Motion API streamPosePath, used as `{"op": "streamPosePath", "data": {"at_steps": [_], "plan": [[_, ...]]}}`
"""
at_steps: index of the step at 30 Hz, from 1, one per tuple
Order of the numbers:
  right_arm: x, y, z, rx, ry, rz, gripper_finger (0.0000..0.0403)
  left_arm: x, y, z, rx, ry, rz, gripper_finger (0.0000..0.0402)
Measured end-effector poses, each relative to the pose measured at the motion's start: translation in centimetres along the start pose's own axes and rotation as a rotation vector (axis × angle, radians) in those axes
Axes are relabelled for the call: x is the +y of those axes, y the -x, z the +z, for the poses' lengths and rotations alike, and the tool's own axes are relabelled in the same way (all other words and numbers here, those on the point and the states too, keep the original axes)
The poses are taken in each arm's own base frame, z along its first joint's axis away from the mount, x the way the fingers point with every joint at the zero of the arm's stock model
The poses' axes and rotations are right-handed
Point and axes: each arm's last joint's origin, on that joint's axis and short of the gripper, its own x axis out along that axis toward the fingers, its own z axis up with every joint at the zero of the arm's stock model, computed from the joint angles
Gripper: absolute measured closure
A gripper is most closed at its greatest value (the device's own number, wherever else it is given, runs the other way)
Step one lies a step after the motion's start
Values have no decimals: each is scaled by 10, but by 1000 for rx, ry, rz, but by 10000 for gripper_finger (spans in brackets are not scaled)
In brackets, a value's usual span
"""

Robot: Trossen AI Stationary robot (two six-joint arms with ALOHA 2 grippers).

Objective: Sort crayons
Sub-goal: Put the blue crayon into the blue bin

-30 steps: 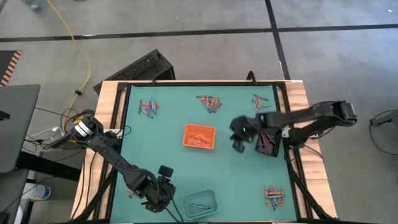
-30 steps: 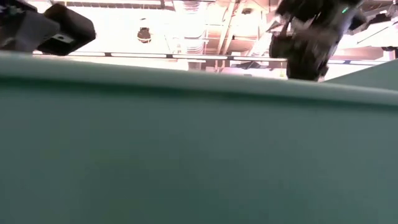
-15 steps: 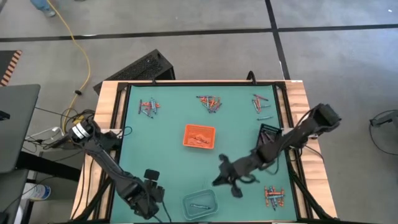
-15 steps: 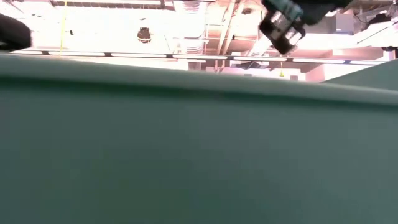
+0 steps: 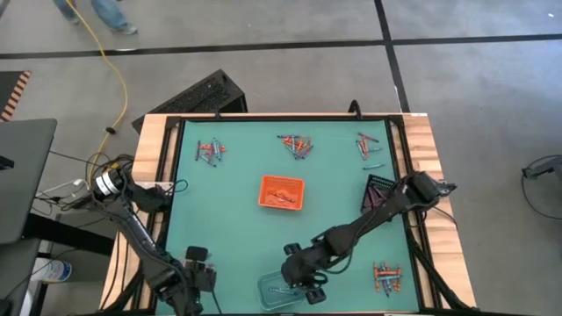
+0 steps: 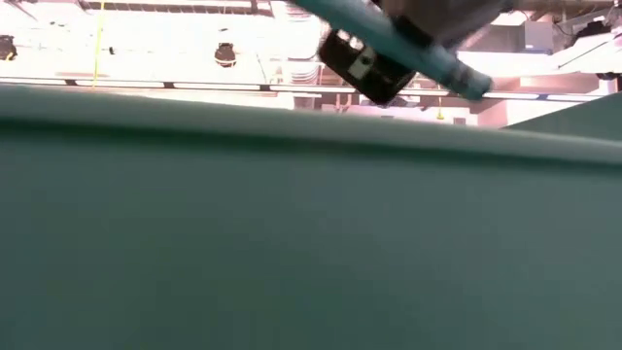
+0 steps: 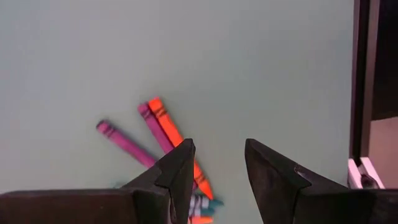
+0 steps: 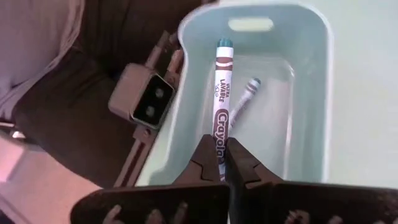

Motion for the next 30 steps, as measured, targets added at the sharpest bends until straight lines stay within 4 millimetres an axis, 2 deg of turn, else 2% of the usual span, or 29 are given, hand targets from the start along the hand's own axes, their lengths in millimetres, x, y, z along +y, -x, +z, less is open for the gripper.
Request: {"op": "streamPosePath", "data": {"at_steps": [8, 22, 30], "plan": [[1, -4, 6, 22, 22, 19, 403, -6, 10, -15, -43, 58, 41, 269], [2, -4, 4, 37, 1, 31, 401, -4, 11, -16, -88, 96, 91, 269], [4, -5, 4, 38, -11, 33, 360, 0, 9, -17, -110, 176, 138, 269]]}}
